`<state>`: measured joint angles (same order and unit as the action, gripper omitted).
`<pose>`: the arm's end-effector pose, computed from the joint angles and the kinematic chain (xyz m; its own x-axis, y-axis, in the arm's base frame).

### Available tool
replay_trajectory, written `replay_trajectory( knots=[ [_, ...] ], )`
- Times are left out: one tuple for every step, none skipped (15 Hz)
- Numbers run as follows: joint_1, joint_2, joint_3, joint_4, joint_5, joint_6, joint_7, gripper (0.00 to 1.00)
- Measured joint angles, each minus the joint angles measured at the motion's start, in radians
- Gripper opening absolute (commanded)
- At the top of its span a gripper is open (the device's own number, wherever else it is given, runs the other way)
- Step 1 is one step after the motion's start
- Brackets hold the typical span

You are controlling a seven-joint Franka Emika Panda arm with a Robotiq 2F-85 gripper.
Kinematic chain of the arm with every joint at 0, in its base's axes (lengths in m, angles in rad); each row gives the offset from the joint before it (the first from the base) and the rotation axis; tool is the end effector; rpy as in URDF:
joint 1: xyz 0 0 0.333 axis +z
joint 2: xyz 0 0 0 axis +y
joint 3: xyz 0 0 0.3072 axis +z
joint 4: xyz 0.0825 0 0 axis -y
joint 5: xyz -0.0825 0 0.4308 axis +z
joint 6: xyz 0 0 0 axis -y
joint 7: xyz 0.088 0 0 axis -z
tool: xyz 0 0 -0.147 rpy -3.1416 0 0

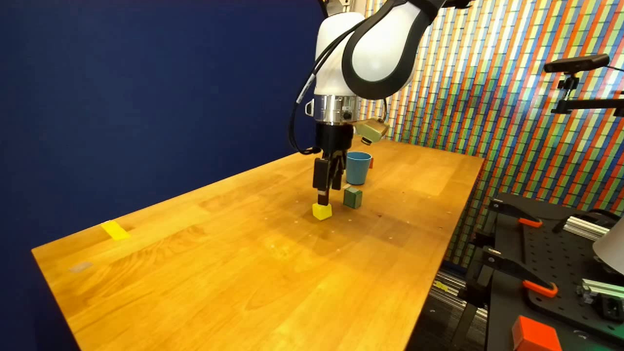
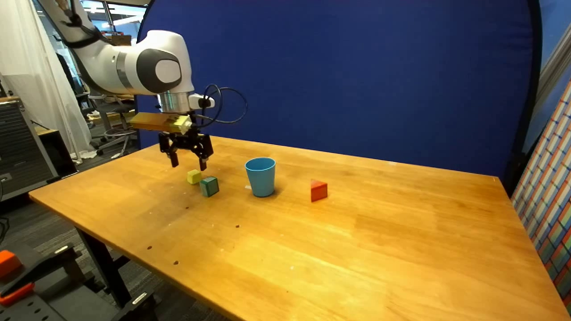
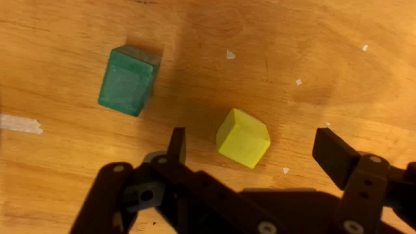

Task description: Put the yellow cube in the cup

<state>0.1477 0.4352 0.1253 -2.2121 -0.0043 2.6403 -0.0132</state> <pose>0.5464 0.1594 0.0911 0.9614 0.2750 -0.0031 0.2745 -0.9603 -0.0507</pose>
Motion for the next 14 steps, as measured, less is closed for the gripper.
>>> replay_trajectory(
  knots=[
    [0.001,0.01,-0.009,0.008,-0.013,0.0,0.004,1.0],
    [0.001,0.015,-0.018,0.01,-0.023,0.0,0.01,1.0],
    [0.005,0.017,-0.03,0.01,-0.037,0.0,0.023,1.0],
    [0.012,0.018,-0.044,0.01,-0.057,0.0,0.041,1.0],
    [0.021,0.019,-0.056,0.01,-0.074,0.0,0.059,1.0],
    [0.028,0.02,-0.064,0.01,-0.085,0.0,0.073,1.0],
    [0.033,0.023,-0.066,0.01,-0.091,0.0,0.083,1.0],
    [0.037,0.027,-0.066,0.011,-0.091,0.0,0.089,1.0],
    [0.041,0.032,-0.065,0.013,-0.091,0.0,0.092,1.0],
    [0.045,0.039,-0.064,0.016,-0.091,0.001,0.096,1.0],
    [0.048,0.047,-0.063,0.018,-0.091,0.002,0.099,1.0],
    [0.052,0.054,-0.063,0.019,-0.091,0.006,0.107,1.0],
    [0.059,0.061,-0.065,0.019,-0.093,0.011,0.119,1.0],
    [0.071,0.067,-0.069,0.019,-0.098,0.017,0.134,1.0]
  ],
)
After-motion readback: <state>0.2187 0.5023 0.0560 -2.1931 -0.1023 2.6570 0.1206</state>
